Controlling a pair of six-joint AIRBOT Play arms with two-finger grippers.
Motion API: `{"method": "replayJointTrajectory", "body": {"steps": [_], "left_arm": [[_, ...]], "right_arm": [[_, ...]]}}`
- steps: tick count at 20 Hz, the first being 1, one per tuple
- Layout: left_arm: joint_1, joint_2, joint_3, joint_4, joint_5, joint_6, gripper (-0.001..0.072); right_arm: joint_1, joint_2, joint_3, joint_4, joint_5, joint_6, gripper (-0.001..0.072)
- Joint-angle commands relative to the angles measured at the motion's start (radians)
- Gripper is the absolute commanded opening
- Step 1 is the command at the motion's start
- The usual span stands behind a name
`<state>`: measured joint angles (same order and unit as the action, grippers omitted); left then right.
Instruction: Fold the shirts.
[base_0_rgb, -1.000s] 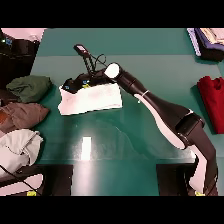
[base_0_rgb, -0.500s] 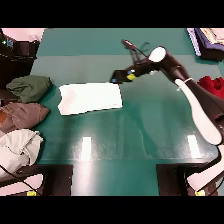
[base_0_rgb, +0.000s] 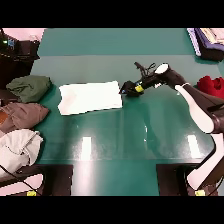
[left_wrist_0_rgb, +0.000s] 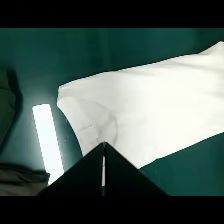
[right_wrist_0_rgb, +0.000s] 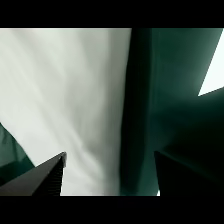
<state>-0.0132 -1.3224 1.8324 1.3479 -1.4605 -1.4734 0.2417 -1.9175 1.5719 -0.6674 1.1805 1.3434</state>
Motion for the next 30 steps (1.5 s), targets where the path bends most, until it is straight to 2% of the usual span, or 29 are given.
{"method": "replayJointTrajectory", "body": {"steps": [1, 3, 4, 6, 7, 8, 13, 17, 21, 30], "left_arm": [[0.0, -0.001, 0.0, -0.003, -0.01, 0.008, 0.0029], [0.0, -0.001, 0.0, -0.003, -0.011, 0.008, 0.003], [0.0, -0.001, 0.0, -0.003, -0.013, 0.009, 0.003], [0.001, -0.001, 0.0, -0.003, -0.017, 0.012, 0.0029], [0.0, -0.001, 0.0, -0.003, -0.018, 0.014, 0.003], [0.0, -0.001, 0.0, -0.003, -0.018, 0.014, 0.003], [0.0, -0.001, 0.0, -0.003, -0.06, 0.015, 0.003], [0.0, -0.001, 0.0, -0.02, -0.043, 0.014, 0.0029], [0.0, -0.001, 0.0, -0.099, 0.005, 0.01, 0.0029], [0.0, -0.001, 0.0, -0.233, 0.001, 0.005, 0.0029]], "right_arm": [[0.053, -0.107, 0.094, 0.093, 0.016, 0.001, 0.0639], [0.097, -0.145, 0.159, 0.1, 0.006, 0.001, 0.0625], [0.117, -0.155, 0.187, 0.098, -0.005, -0.011, 0.0555], [0.153, -0.159, 0.218, 0.097, -0.038, -0.048, 0.0343], [0.164, -0.158, 0.232, 0.097, -0.047, -0.07, 0.0158], [0.169, -0.158, 0.246, 0.096, -0.049, -0.096, 0.0016], [0.086, -0.098, 0.291, 0.055, -0.039, -0.101, 0.0012], [-0.087, 0.028, 0.291, -0.205, 0.011, -0.04, 0.0012], [-0.308, 0.151, 0.291, -0.323, 0.02, -0.038, 0.0012], [-0.796, 0.251, 0.292, -0.362, -0.076, -0.043, 0.0012]]}}
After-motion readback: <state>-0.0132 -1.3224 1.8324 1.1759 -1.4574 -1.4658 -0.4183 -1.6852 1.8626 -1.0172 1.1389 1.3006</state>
